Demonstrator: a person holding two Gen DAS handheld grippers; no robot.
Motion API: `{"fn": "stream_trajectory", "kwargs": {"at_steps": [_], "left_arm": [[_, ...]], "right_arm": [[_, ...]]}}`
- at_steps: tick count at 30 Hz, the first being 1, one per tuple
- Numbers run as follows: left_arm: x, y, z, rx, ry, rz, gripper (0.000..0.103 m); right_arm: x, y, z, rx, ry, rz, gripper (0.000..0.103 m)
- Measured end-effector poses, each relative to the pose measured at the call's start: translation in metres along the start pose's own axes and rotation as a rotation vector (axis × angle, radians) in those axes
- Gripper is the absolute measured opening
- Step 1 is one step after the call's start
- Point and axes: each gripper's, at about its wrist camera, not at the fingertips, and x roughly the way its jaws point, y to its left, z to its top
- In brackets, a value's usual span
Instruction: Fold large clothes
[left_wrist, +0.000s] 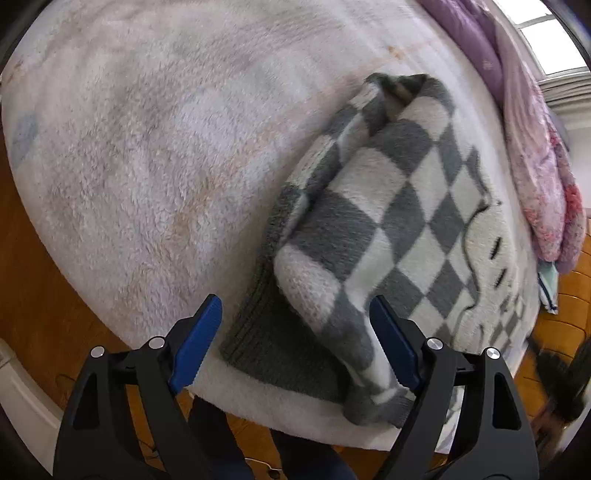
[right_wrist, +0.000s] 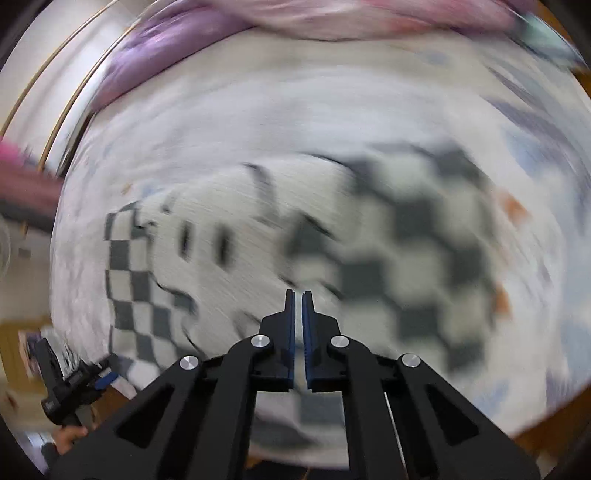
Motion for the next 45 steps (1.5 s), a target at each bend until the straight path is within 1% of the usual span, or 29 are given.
{"fn": "stream_trajectory", "kwargs": {"at_steps": [3,4,5,6,8,11,13,15,17,19,20,21,23,24,27,28,30,33,35,36,38,39,40,42,43,44,45], "left_arm": [[0.008,0.003,0.002,-0.02,0.007,0.016,0.083],[0.01,0.004,0.002,-0.025,0.008,0.018,0.083],[0.013,0.005,0.003,-0.034,0.014,0.016,0.083],[0.016,0.005,0.002,-0.041,0.017,0.01,0.083],[0.021,0.009,0.002,-0.059,0.02,0.002,0.087],[0.027,0.011,0.0,-0.088,0.011,-0.014,0.087],[0.028,0.013,-0.001,-0.097,0.011,-0.017,0.088],[0.03,0.011,-0.002,-0.109,0.022,-0.038,0.088],[0.031,0.008,-0.002,-0.095,0.03,-0.042,0.088],[0.033,0.006,-0.003,-0.089,0.034,-0.038,0.088],[0.035,0.008,-0.003,-0.092,0.038,-0.041,0.088],[0.037,0.008,-0.001,-0.096,0.041,-0.043,0.088],[0.042,0.005,-0.002,-0.087,0.047,-0.045,0.088],[0.044,0.006,-0.002,-0.075,0.048,-0.049,0.088],[0.047,0.006,-0.005,-0.062,0.044,-0.072,0.088],[0.046,0.009,-0.007,-0.066,0.04,-0.082,0.088],[0.045,0.015,-0.011,-0.067,0.035,-0.098,0.088],[0.043,0.023,-0.015,-0.073,0.026,-0.104,0.088],[0.041,0.03,-0.02,-0.086,0.022,-0.123,0.088],[0.043,0.034,-0.022,-0.095,0.026,-0.142,0.088],[0.043,0.04,-0.026,-0.107,0.029,-0.165,0.088],[0.044,0.038,-0.023,-0.102,0.033,-0.164,0.087],[0.043,0.037,-0.022,-0.083,0.036,-0.152,0.081],[0.042,0.031,-0.022,-0.036,0.04,-0.127,0.075],[0.042,0.028,-0.02,-0.03,0.038,-0.13,0.067],[0.04,0.028,-0.021,-0.027,0.036,-0.141,0.064],[0.04,0.026,-0.02,-0.03,0.037,-0.157,0.052]], "right_arm": [[0.045,0.033,0.037,-0.05,0.031,0.038,0.002],[0.058,0.039,0.043,-0.063,0.043,0.04,0.002],[0.073,0.048,0.051,-0.095,0.064,0.024,0.002],[0.09,0.055,0.055,-0.138,0.089,-0.021,0.0],[0.119,0.054,0.06,-0.161,0.134,-0.056,0.0],[0.136,0.044,0.063,-0.155,0.151,-0.037,0.0],[0.137,0.044,0.064,-0.157,0.159,-0.03,0.0],[0.131,0.046,0.06,-0.154,0.165,-0.02,0.0],[0.118,0.042,0.046,-0.114,0.202,0.008,0.0],[0.11,0.038,0.02,-0.081,0.262,0.039,0.0],[0.111,0.036,0.002,-0.071,0.301,0.041,0.0],[0.112,0.035,-0.016,-0.065,0.317,0.033,0.0],[0.113,0.031,-0.034,-0.069,0.271,0.033,0.0],[0.117,0.03,-0.035,-0.077,0.253,0.029,0.0],[0.124,0.031,-0.029,-0.066,0.268,0.015,0.0],[0.122,0.035,-0.029,-0.079,0.263,0.012,0.0],[0.113,0.036,-0.036,-0.065,0.247,0.015,0.0],[0.101,0.031,-0.07,-0.011,0.28,0.02,0.0],[0.11,0.026,-0.094,0.012,0.322,0.032,0.0],[0.113,0.022,-0.102,0.019,0.302,0.04,0.0],[0.119,0.019,-0.105,0.024,0.279,0.052,0.0],[0.123,0.018,-0.102,0.04,0.282,0.056,0.0],[0.123,0.017,-0.101,0.044,0.286,0.057,0.0],[0.124,0.018,-0.1,0.026,0.287,0.058,0.0],[0.122,0.017,-0.1,0.017,0.279,0.059,0.0],[0.122,0.023,-0.098,0.01,0.267,0.06,0.0],[0.117,0.023,-0.102,0.008,0.253,0.058,0.0]]}}
